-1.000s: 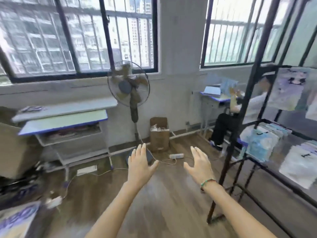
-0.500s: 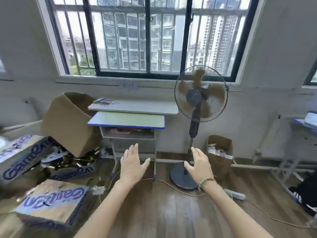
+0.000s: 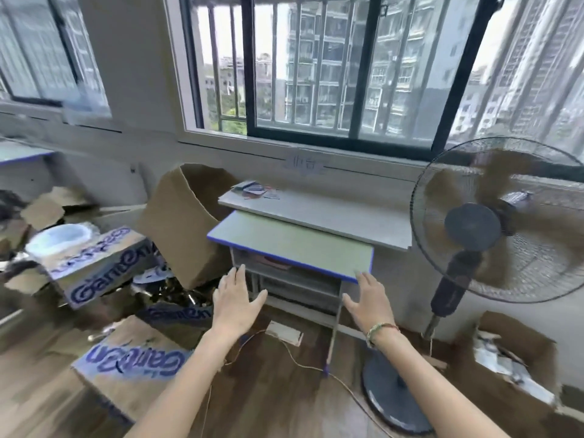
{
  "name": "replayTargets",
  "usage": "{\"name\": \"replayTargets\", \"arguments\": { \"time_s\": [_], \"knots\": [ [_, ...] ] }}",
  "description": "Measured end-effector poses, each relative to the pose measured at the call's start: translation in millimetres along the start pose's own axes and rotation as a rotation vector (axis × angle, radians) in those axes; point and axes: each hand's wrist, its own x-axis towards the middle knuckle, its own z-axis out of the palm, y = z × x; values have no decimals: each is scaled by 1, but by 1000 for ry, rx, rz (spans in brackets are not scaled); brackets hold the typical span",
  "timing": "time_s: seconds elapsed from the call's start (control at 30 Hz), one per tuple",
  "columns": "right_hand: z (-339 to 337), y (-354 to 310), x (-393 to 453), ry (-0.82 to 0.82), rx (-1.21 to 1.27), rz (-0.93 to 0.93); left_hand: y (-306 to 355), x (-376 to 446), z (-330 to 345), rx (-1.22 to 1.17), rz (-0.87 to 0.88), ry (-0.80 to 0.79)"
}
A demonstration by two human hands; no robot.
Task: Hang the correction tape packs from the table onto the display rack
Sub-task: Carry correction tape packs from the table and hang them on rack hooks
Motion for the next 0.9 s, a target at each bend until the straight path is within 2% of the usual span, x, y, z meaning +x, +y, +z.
{"name": "replayTargets", "arguments": {
  "time_s": [0.33, 0.53, 0.7, 0.9],
  "knots": [
    [75, -51, 220, -39, -43, -39, -30, 223, 23, -14, -11, 29],
    [112, -85, 347, -59, -30, -59, -46, 356, 25, 85, -15, 19],
    [148, -86, 438, -79, -15, -5, -51, 453, 54, 93, -5, -20],
    [204, -94, 566, -148, 4, -25, -60, 574, 104, 99, -42, -80]
  ]
}}
